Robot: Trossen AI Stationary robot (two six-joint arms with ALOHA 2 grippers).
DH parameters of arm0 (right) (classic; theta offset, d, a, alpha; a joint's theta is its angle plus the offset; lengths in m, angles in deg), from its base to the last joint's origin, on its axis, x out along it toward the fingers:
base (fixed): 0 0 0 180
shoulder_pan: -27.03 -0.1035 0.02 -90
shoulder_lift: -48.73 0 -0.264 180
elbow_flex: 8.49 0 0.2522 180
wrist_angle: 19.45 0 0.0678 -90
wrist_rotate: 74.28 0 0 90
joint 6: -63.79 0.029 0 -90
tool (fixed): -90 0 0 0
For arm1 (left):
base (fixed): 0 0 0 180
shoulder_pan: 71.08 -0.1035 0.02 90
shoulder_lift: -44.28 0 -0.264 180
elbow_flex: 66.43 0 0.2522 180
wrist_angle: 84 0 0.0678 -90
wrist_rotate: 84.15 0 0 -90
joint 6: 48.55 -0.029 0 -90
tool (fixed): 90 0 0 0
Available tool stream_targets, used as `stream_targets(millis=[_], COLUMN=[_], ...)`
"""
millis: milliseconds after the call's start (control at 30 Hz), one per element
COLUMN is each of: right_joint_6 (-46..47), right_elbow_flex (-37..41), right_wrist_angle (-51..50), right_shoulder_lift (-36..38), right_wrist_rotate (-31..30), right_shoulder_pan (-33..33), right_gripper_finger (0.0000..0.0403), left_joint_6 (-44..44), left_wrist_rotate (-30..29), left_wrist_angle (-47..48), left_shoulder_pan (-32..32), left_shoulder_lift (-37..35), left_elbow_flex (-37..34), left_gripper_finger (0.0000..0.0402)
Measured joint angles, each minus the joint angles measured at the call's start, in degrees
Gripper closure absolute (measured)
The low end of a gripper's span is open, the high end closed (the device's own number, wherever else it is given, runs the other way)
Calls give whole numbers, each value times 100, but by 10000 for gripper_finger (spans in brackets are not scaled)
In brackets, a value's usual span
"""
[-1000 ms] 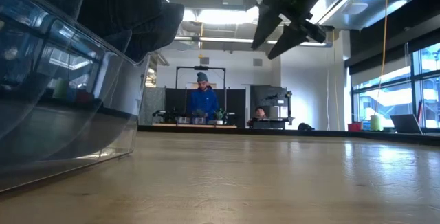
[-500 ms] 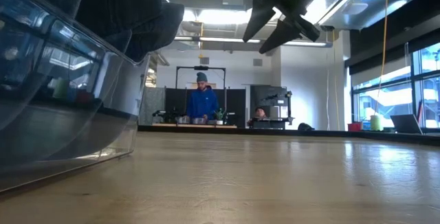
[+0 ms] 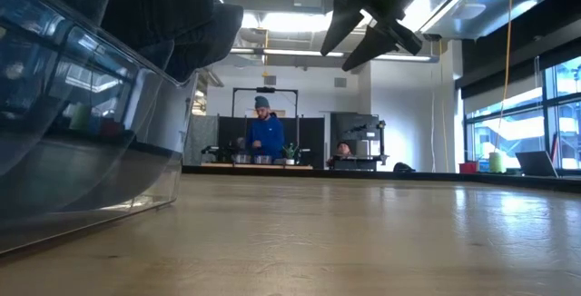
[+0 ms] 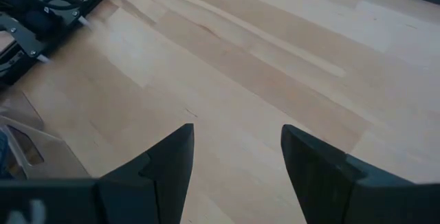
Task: Pick & Place hat
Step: Put the red cap into the left transparent bin, then return to Home Position
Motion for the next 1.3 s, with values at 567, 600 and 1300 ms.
stream_targets(millis=[567,600,1300], right_joint_6=[-2,-2,-1961], right_elbow_flex=[-1,0,0], right_wrist_angle=[-4,-4,550], right_shoulder_lift=[0,0,365], right_wrist_rotate=[47,48,967], right_shoulder_pan=[-2,-1,1], right_gripper_finger=[183,183,183], left_joint_6=[-250,-243,-1985], left_wrist_rotate=[-139,-203,-3010], left_wrist_angle=[486,540,-617], left_shoulder_pan=[-107,-125,-2012], left_shoulder_lift=[-262,-334,-3401], left_elbow_flex=[-22,-22,-18], left_gripper_finger=[283,273,238])
